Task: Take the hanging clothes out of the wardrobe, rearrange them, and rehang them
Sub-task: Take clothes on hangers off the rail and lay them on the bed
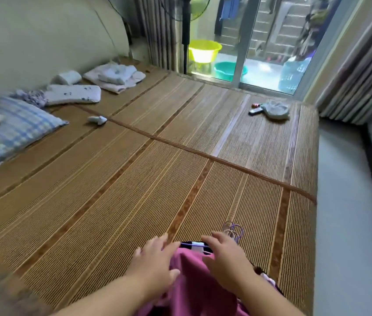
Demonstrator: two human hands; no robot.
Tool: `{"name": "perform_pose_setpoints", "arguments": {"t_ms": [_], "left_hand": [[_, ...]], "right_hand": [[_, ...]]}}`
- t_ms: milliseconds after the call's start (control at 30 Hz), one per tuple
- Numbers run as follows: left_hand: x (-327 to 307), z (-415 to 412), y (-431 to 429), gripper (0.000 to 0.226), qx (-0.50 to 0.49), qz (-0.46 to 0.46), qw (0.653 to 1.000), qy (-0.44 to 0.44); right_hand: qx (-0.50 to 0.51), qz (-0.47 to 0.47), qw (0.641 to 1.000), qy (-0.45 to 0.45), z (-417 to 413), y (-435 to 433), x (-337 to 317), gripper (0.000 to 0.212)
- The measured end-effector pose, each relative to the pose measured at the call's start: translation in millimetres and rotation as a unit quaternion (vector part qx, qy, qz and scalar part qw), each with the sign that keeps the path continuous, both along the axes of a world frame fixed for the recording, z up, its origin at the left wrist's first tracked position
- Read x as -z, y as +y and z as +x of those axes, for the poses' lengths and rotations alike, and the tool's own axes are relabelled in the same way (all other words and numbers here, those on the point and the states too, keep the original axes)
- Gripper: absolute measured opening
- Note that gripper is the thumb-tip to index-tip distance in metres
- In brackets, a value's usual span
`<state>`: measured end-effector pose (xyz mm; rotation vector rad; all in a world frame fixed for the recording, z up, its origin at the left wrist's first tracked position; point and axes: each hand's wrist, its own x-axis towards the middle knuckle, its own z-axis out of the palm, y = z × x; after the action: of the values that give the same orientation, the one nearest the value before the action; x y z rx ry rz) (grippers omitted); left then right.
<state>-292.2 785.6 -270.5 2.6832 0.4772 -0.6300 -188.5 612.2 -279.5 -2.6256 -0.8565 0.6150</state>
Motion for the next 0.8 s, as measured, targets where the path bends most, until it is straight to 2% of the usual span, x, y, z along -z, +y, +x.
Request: {"name": "perform_pose_setpoints", "arguments": {"t_ms": [133, 267, 367, 567, 800], "left_hand": [[-79.5, -30.4, 36.2, 0.069, -0.063, 0.021, 0.995, -0.078], [-156.7, -86.2, 79.3, 0.066, -0.135, 0.051, 0.977, -0.156], [-210.1, -142.5, 107.0, 0.066, -0.17, 0.117, 0.958, -0.201], [-314.1, -286.8, 159.7, 0.064, -0.266, 0.304, 0.882, -0.244], [-389.9, -491.6, 181.5, 0.062, -0.38, 0.406, 0.799, -0.23]], "right_hand": [[-0.13, 0.056, 0.987, -0.073, -11.4, 75.0, -84.6, 0.055], [-0.26, 0.103, 0.951, -0.133, -57.2, 144.1, -163.3, 0.059], [-0.328, 0.146, 0.919, -0.165, -105.7, 193.0, -217.2, 0.059], [-0.428, 0.23, 0.851, -0.198, -234.3, 290.1, -317.2, 0.063], [-0.524, 0.287, 0.782, -0.178, -400.2, 358.7, -382.5, 0.058]]}}
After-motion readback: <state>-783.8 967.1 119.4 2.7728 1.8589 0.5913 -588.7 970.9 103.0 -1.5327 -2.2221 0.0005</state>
